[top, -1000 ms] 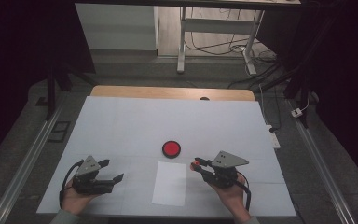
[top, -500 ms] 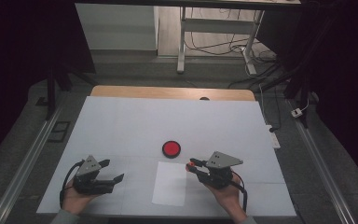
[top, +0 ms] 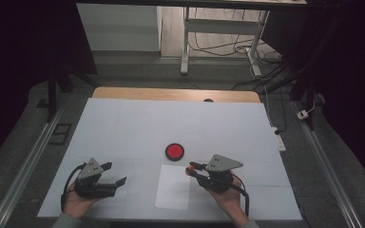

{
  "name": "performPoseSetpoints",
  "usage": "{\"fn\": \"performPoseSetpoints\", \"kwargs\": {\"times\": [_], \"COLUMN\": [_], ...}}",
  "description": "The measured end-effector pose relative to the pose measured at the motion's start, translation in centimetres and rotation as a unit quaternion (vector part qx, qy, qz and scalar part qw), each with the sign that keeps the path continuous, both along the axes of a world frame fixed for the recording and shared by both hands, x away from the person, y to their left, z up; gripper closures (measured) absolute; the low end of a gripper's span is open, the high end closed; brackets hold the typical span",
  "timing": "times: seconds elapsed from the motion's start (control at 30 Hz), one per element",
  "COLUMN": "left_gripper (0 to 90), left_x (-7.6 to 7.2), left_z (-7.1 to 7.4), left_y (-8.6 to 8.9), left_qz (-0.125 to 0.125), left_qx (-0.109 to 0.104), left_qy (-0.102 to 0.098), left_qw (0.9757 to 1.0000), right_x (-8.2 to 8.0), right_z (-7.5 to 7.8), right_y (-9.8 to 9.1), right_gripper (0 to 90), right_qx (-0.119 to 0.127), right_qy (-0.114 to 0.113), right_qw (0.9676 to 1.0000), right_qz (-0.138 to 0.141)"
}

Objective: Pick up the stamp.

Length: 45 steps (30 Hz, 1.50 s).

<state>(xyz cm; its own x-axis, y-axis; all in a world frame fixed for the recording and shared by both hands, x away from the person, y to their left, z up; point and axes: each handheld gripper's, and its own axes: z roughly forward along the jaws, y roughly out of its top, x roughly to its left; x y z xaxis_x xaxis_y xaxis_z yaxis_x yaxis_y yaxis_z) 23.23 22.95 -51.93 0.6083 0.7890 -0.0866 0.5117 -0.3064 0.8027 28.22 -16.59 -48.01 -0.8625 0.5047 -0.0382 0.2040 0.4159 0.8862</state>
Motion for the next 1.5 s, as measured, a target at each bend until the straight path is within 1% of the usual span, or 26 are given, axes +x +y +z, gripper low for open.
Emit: {"fn": "performPoseSetpoints", "kwargs": {"times": [0.07, 0.1, 0.23, 0.27, 0.47, 0.6, 0.63, 0.8, 0.9, 0.93, 1.23, 1.3, 1.33, 1.37, 1.4, 1.5], "left_gripper": [20.1, 20.1, 20.1, 20.2, 20.2, 20.2, 20.2, 20.2, 20.2, 20.2, 20.1, 20.0, 20.0, 20.0, 20.0, 19.9], "left_x": [0.0, 0.0, 0.0, 0.0, 0.0, -0.1, -0.1, -0.1, 0.0, 0.0, -0.1, -0.2, -0.2, -0.2, -0.3, -0.3], "left_z": [0.0, 0.0, 0.0, 0.0, 0.1, 0.1, 0.1, 0.1, 0.1, 0.1, 0.2, 0.4, 0.6, 0.6, 0.8, 1.0], "left_y": [0.0, 0.0, 0.0, 0.1, 0.0, 0.0, 0.0, 0.0, 0.0, 0.0, -0.1, -0.4, -0.8, -0.8, -1.2, -1.6], "left_qz": [0.0, 0.0, 0.0, 0.0, 0.0, 0.0, 0.0, 0.001, -0.001, -0.001, -0.001, -0.004, -0.011, -0.011, -0.018, -0.025], "left_qx": [0.0, 0.0, 0.0, -0.001, 0.0, 0.0, 0.001, 0.001, 0.002, 0.002, 0.001, 0.001, 0.001, 0.001, 0.001, 0.003], "left_qy": [0.0, 0.0, 0.0, 0.0, -0.001, -0.001, -0.001, -0.001, -0.002, -0.001, -0.004, -0.006, -0.008, -0.008, -0.011, -0.014], "left_qw": [1.0, 1.0, 1.0, 1.0, 1.0, 1.0, 1.0, 1.0, 1.0, 1.0, 1.0, 1.0, 0.9999, 0.9999, 0.9998, 0.9996], "right_x": [0.0, 0.0, 0.1, 0.1, 0.1, 0.1, 0.1, 0.0, 0.0, 0.0, 0.0, 0.0, 0.0, 0.0, 0.0, 0.0], "right_z": [0.0, 0.0, 0.1, 0.1, 0.1, 0.1, 0.1, 0.1, 0.1, 0.1, 0.1, 0.1, 0.1, 0.1, 0.0, 0.0], "right_y": [0.0, 0.1, 0.1, 0.1, 0.1, 0.2, 0.2, 0.2, 0.2, 0.2, 0.3, 0.3, 0.3, 0.3, 0.3, 0.3], "right_gripper": [71.7, 71.7, 71.7, 71.7, 71.7, 71.7, 71.7, 71.7, 71.7, 71.7, 71.7, 71.7, 71.7, 71.7, 71.7, 71.7], "right_qx": [0.0, 0.004, 0.001, 0.006, 0.002, 0.005, 0.002, 0.0, 0.005, 0.012, 0.006, 0.006, 0.005, 0.005, 0.005, 0.005], "right_qy": [0.0, 0.002, 0.0, 0.001, 0.001, 0.001, -0.001, 0.0, 0.002, 0.005, 0.004, 0.004, 0.004, 0.004, 0.004, 0.005], "right_qw": [1.0, 1.0, 1.0, 1.0, 1.0, 1.0, 1.0, 1.0, 1.0, 0.9999, 0.9999, 1.0, 1.0, 1.0, 1.0, 0.9999], "right_qz": [0.0, 0.004, 0.001, 0.003, 0.001, 0.004, 0.002, 0.004, 0.006, 0.008, 0.008, 0.007, 0.007, 0.007, 0.007, 0.008]}}
